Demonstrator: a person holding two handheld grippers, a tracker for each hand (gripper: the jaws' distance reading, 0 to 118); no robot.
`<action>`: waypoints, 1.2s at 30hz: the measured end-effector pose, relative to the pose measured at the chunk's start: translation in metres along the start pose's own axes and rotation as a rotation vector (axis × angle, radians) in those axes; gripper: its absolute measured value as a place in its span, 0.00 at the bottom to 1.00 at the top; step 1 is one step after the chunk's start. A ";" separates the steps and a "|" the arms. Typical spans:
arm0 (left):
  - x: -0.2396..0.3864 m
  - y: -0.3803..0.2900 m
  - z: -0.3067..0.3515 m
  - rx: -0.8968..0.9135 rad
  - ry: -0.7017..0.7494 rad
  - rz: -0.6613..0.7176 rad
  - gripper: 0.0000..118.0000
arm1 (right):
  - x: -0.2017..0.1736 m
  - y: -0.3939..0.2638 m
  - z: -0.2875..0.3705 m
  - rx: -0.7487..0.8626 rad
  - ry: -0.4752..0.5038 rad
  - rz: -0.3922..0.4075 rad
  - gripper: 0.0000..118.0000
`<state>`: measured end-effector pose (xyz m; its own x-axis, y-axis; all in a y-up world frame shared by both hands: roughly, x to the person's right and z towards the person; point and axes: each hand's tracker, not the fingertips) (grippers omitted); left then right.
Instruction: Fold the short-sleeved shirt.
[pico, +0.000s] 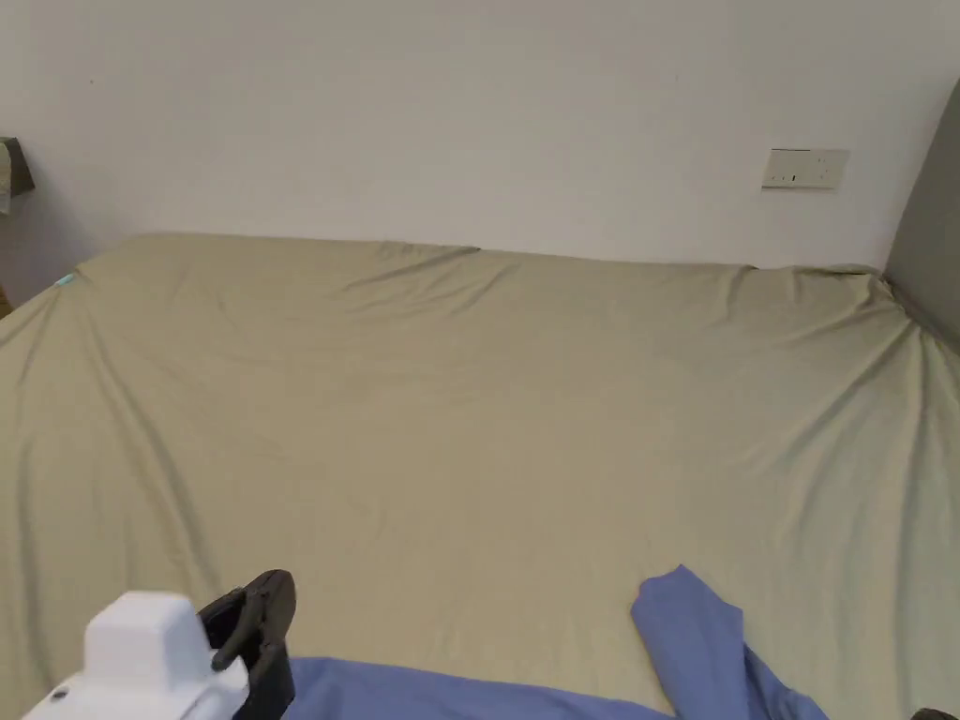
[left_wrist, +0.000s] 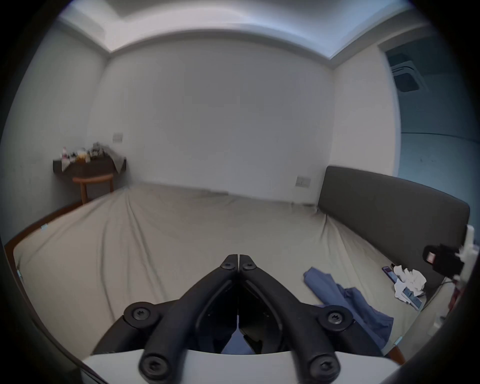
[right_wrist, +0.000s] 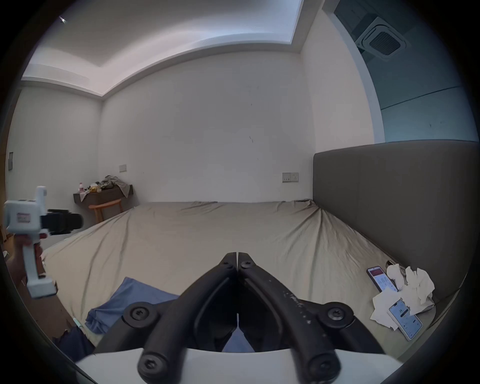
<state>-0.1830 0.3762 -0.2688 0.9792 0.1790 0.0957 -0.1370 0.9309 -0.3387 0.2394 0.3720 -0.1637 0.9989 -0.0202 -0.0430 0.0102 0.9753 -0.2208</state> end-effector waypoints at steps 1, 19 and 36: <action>-0.008 0.004 -0.025 -0.109 -0.011 -0.006 0.00 | 0.002 -0.002 -0.001 -0.016 -0.008 -0.007 0.00; -0.073 -0.065 -0.208 -0.754 0.070 0.022 0.02 | 0.042 -0.047 -0.118 -0.393 0.005 -0.078 0.77; -0.060 -0.050 -0.120 -0.524 0.062 0.071 0.02 | 0.075 -0.096 -0.289 -0.749 0.122 -0.021 0.03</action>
<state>-0.2170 0.2806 -0.3697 0.9794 0.2019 0.0054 -0.1257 0.6301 -0.7662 0.3000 0.2129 -0.4277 0.9861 -0.1040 -0.1296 -0.0487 0.5652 -0.8235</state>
